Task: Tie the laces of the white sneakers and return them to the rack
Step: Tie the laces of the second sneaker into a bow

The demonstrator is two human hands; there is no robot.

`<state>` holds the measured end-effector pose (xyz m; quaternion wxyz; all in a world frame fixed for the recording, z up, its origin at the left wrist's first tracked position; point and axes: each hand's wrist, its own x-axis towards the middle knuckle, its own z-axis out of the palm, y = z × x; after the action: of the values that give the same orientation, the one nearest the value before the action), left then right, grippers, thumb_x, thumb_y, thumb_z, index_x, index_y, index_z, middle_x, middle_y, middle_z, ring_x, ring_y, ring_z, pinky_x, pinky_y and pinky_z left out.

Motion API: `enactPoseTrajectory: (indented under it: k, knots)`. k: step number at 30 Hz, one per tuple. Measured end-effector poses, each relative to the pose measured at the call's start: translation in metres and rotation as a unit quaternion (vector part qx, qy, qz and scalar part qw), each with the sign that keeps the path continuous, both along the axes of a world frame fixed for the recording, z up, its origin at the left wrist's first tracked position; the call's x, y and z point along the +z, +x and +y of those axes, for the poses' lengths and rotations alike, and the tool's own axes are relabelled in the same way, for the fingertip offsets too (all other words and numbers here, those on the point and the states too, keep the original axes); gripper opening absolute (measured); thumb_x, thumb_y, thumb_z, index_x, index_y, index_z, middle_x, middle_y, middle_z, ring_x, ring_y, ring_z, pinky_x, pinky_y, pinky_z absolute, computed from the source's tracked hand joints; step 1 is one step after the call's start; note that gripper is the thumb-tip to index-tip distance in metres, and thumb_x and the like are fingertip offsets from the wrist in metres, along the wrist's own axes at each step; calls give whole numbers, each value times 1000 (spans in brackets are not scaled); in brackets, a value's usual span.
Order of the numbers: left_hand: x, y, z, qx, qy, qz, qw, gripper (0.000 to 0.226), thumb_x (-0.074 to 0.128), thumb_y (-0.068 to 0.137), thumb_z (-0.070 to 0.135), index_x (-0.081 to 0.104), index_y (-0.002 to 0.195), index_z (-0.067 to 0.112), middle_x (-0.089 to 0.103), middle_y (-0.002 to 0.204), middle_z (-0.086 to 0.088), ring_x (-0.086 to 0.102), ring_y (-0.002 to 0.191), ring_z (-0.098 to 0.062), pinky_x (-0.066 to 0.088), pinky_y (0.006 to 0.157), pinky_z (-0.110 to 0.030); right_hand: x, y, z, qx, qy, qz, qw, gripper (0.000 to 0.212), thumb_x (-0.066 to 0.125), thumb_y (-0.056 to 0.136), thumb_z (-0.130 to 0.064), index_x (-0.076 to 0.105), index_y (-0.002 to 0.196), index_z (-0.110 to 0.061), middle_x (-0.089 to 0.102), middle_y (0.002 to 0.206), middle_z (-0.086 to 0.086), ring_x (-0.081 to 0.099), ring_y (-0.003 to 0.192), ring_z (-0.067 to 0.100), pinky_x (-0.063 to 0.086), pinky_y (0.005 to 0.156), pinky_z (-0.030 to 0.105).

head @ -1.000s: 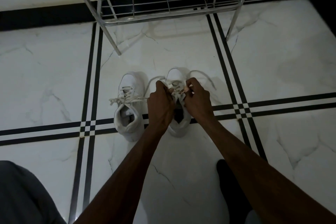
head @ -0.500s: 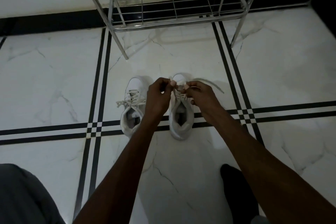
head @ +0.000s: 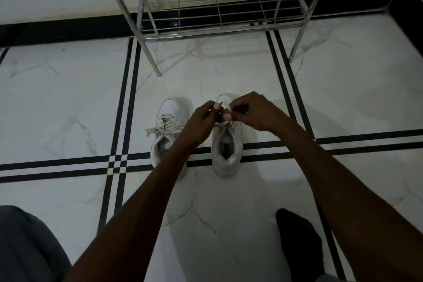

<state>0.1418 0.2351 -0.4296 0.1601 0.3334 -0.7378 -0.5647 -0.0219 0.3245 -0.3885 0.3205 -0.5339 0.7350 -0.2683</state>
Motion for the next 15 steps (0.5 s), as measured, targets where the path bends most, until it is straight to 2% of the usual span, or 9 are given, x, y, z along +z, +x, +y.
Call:
enactPoseTrajectory:
  k: [1, 3, 6, 9, 10, 11, 13, 15]
  knots:
    - [-2, -1, -1, 19, -2, 3, 1000, 35, 42, 109, 27, 63, 101, 1, 73, 82, 6, 70, 76, 2, 51, 73, -14, 0, -3, 0, -2, -15, 21, 1000, 15, 78, 82, -28, 77, 81, -13, 75, 80, 9, 70, 78, 23, 58, 79, 42]
    - [-7, -2, -6, 71, 6, 13, 997, 28, 46, 108, 25, 63, 101, 4, 74, 82, -1, 69, 73, 0, 52, 73, -17, -4, -4, 2, -25, -69, 72, 995, 13, 82, 78, -19, 79, 89, -12, 77, 84, 8, 72, 77, 20, 60, 79, 41]
    - [-9, -2, -3, 90, 18, 20, 996, 28, 48, 107, 17, 66, 101, -3, 72, 84, -6, 66, 69, 5, 49, 70, -13, -15, 0, 4, -80, -124, 101, 984, 13, 81, 78, -22, 80, 89, -16, 78, 83, 2, 72, 74, 13, 61, 76, 38]
    - [-13, -2, -4, 62, -55, -7, 997, 25, 55, 104, 22, 71, 111, 5, 76, 103, -1, 68, 92, -2, 50, 82, -20, -19, 6, 3, -139, -151, 30, 978, 17, 82, 78, -26, 80, 90, -14, 79, 85, 1, 70, 74, 4, 58, 74, 20]
    - [-13, -1, -6, 50, -92, -24, 994, 24, 59, 101, 23, 71, 117, 10, 75, 113, 1, 66, 99, -4, 48, 86, -16, -18, 7, 3, -155, -155, -6, 976, 18, 83, 77, -26, 80, 90, -14, 79, 86, 2, 70, 74, 1, 56, 74, 15]
    - [-14, 0, -8, 41, -128, -32, 990, 27, 63, 99, 23, 70, 123, 13, 74, 119, 1, 63, 102, -2, 44, 88, -8, -18, 7, 3, -165, -154, -40, 973, 19, 84, 76, -25, 80, 91, -14, 79, 88, 3, 71, 76, 2, 57, 76, 17]
    - [-15, 0, -10, 23, -168, -25, 985, 29, 65, 97, 21, 69, 126, 15, 74, 117, 2, 62, 96, 8, 40, 86, -1, -20, 9, 3, -172, -145, -89, 970, 21, 86, 74, -23, 80, 92, -15, 79, 90, 3, 75, 81, 9, 61, 83, 29]
    - [-11, -2, -8, 25, -155, -13, 987, 24, 65, 97, 19, 73, 120, 15, 74, 115, 6, 62, 100, 14, 43, 93, -6, -22, 10, 4, -178, -144, -94, 969, 22, 87, 73, -22, 80, 92, -13, 79, 89, 3, 75, 82, 12, 62, 83, 35]
